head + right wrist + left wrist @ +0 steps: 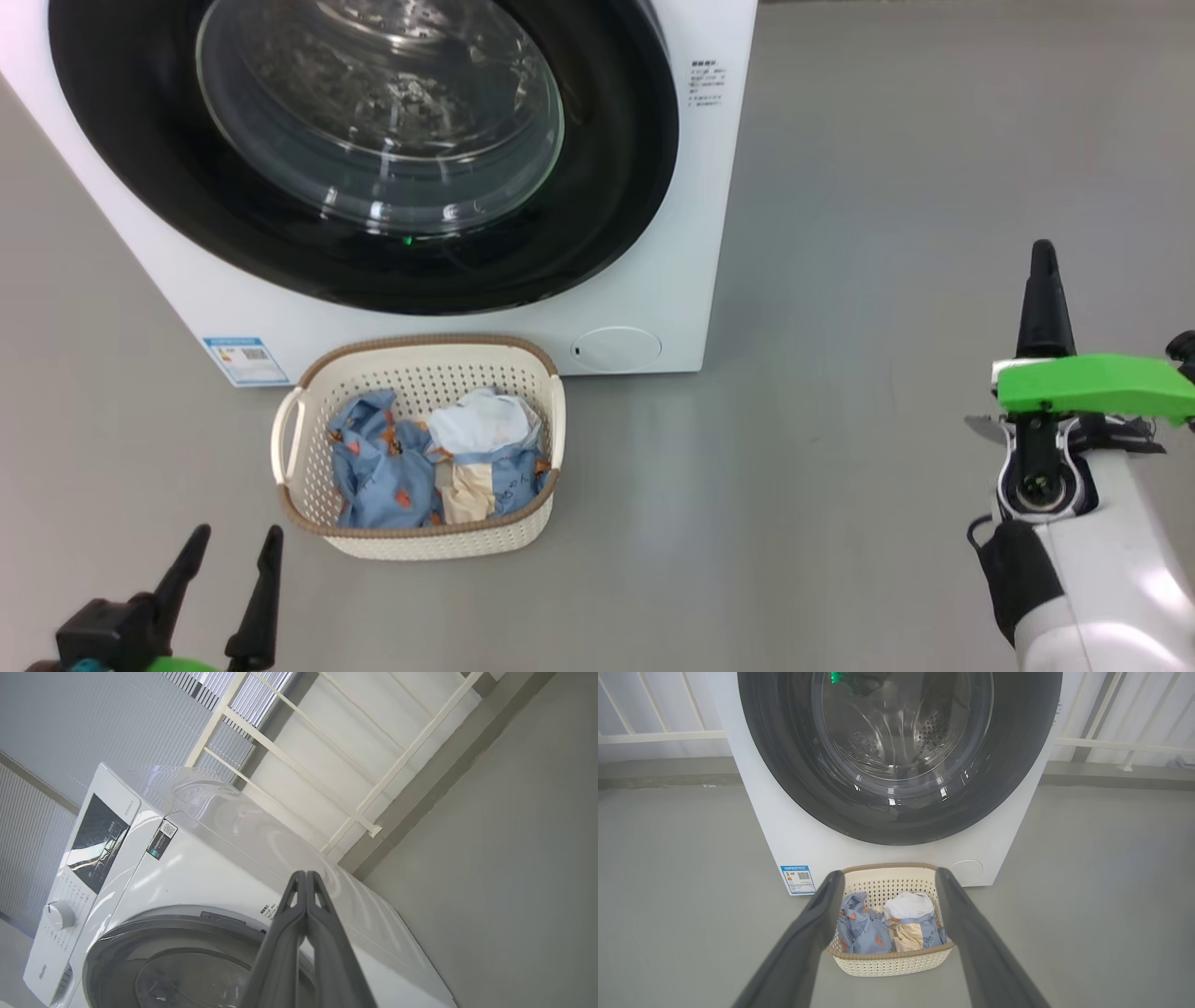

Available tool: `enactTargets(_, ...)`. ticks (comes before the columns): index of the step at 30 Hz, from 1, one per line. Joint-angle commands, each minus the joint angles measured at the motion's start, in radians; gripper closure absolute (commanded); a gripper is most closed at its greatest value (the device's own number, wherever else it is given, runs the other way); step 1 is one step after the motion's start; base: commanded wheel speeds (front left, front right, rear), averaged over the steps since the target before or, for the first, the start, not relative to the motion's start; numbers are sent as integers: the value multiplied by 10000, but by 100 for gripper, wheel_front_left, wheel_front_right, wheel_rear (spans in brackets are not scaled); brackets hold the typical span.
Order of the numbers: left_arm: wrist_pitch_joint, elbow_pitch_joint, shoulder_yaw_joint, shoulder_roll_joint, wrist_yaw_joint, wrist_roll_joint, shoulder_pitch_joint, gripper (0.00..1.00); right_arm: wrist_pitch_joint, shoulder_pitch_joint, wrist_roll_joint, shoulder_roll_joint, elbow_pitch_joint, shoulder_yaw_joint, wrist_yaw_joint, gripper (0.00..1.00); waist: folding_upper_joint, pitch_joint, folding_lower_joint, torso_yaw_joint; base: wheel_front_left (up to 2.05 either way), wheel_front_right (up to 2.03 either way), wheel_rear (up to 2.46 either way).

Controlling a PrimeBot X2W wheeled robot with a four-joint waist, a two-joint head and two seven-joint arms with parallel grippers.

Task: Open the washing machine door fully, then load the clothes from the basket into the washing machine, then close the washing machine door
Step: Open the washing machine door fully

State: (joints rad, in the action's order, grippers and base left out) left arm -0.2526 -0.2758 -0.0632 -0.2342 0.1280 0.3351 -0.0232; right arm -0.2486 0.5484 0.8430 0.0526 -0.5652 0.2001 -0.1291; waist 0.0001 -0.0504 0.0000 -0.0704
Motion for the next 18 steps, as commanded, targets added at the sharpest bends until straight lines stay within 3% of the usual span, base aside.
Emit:
enactTargets(1, -92, 158, 251, -401, 26, 141, -563, 0, -89, 612, 786, -24, 21, -253, -16, 100, -1, -185, 0, -70, 0, 0, 0)
enactTargets(7, -92, 162, 46, -575, 26, 357, -773, 0, 33, 1406, 2692, -24, -654, -331, -16, 100, -1, -537, 0, -219, 0, 0, 0)
enactTargets(18, -92, 279, -357, -824, 27, 742, -1369, 0, 931, 3290, 4241, -24, -1797, -632, -16, 100, -1, -1460, 0, -609, 0, 0, 0)
